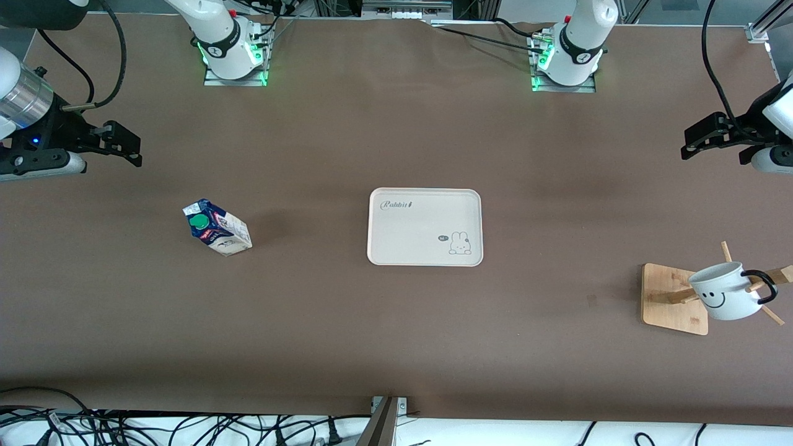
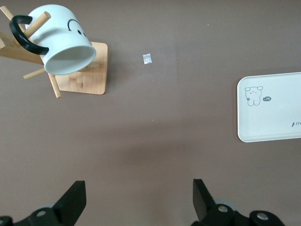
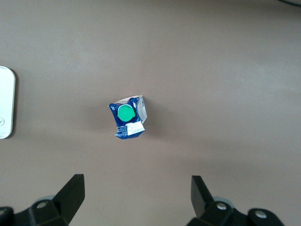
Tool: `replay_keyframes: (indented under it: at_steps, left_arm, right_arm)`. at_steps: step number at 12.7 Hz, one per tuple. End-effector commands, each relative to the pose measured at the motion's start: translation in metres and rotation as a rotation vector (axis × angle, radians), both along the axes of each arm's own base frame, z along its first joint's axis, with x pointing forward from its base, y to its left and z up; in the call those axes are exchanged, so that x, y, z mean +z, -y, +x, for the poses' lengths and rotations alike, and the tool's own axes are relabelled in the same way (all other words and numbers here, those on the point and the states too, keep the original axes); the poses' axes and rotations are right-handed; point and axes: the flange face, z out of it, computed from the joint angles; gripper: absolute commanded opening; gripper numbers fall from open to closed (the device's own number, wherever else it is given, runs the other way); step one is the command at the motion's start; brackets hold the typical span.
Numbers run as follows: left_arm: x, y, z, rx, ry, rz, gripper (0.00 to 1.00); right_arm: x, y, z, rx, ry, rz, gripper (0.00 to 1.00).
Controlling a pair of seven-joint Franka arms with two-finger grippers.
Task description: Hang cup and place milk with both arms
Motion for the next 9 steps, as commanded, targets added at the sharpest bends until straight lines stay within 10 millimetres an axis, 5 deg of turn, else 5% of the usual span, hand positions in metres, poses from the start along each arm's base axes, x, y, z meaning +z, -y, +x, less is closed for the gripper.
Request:
replay_keyframes:
  at_steps: [1, 9]
  left_arm:
    - [0.0072, 0.0013, -0.0020, 0.002, 0.013, 0.004, 1.00]
    - [0.0056, 0.0053, -0.0022, -0.015, 0.009, -0.009, 1.00]
  right_arm:
    - [0.0040, 0.0010, -0.0053, 0.017, 0.009, -0.018, 1.00]
    - [0.0042, 0.0010, -0.0051, 0.017, 0.011, -0.018, 1.00]
